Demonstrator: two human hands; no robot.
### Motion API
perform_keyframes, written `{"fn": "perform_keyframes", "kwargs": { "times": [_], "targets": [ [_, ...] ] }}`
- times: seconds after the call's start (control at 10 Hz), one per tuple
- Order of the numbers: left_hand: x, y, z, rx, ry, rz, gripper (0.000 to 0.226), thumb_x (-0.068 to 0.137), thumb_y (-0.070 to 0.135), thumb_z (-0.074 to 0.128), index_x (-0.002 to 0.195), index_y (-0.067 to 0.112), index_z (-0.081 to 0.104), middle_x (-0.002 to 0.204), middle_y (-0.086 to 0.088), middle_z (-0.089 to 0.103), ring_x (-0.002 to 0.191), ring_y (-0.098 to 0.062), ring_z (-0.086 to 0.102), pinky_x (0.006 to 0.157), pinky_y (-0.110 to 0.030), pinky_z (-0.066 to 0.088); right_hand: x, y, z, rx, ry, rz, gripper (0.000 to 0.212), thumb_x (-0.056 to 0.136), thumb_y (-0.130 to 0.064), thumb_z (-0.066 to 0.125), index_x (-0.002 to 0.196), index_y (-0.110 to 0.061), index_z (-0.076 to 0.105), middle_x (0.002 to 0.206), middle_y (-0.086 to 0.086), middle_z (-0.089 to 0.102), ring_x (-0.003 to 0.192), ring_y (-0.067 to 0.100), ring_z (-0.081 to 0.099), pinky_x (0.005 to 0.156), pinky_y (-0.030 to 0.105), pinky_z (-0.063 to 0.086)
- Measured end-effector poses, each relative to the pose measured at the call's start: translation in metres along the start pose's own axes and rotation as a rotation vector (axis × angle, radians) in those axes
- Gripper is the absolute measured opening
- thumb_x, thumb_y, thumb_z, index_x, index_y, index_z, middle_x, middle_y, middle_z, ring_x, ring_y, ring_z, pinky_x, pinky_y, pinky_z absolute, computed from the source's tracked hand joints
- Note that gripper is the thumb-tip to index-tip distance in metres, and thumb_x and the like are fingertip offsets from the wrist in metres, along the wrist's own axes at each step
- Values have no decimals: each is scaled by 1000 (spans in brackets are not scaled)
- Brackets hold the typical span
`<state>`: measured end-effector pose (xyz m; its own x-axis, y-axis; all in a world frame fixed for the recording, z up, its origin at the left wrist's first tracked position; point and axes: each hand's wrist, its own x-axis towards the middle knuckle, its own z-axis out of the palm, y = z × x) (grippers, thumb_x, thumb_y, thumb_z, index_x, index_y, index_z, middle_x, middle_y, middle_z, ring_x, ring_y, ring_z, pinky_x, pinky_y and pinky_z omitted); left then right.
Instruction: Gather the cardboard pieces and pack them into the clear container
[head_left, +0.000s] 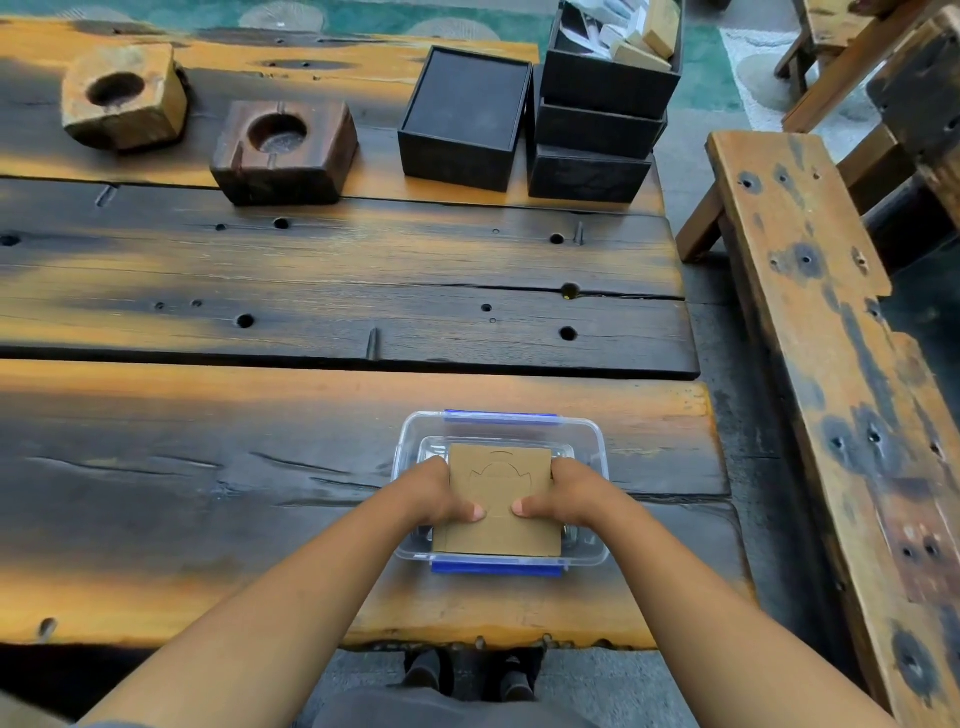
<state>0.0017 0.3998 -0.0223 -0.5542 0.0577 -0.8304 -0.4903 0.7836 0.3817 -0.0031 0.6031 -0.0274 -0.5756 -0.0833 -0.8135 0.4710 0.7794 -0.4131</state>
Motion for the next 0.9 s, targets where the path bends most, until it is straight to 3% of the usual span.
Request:
{"fn": "perform_keyframes", "kwargs": {
  "times": [0.2,0.3,0.4,0.6,0.7,0.8,0.9],
  "targets": [
    [-11,1,10,8,126,-12,79,73,42,81,131,8,38,125,-7,59,112,-25,59,88,-32,50,-5,1,7,-92,89,52,69,72,-53,78,127,-19,55,129,6,63,116,26,61,99,39,51],
    [-20,6,14,30,192,-6,81,74,41,80,133,6,35,125,-9,58,111,-25,59,84,-31,49,-13,1,10,-103,127,35,69,74,-54,76,128,-17,52,130,7,62,115,26,61,96,36,51],
    [-28,8,15,54,249,-6,89,75,39,80,139,4,30,129,-11,57,115,-27,58,93,-35,50,-21,4,7,-68,130,-24,65,78,-51,75,127,-15,52,128,6,64,114,25,62,97,39,51],
    [-54,4,-1,169,341,80,45,86,36,64,122,10,55,122,-9,64,112,-28,59,84,-32,45,-40,7,-18,-127,214,-94,52,88,-43,67,126,-10,56,129,11,62,116,28,59,84,31,43],
    [-67,2,-6,131,411,124,31,89,30,60,112,9,61,111,-8,67,105,-28,62,83,-32,47,-49,-4,-24,-240,331,-164,32,90,-35,63,104,-7,64,112,14,69,101,30,64,75,34,46],
    [-81,1,-13,95,477,188,19,92,25,56,92,9,66,91,-8,69,86,-26,65,71,-32,48,-61,-21,-23,-263,389,-278,27,89,-26,59,92,0,66,92,18,73,88,33,67,72,38,54],
    [-95,-1,-17,218,608,267,29,97,28,46,81,8,60,83,-11,66,74,-26,57,61,-32,40,-75,-35,-11,-249,488,-421,28,92,-35,56,74,-14,56,69,2,63,70,23,59,59,34,43]
  ]
}}
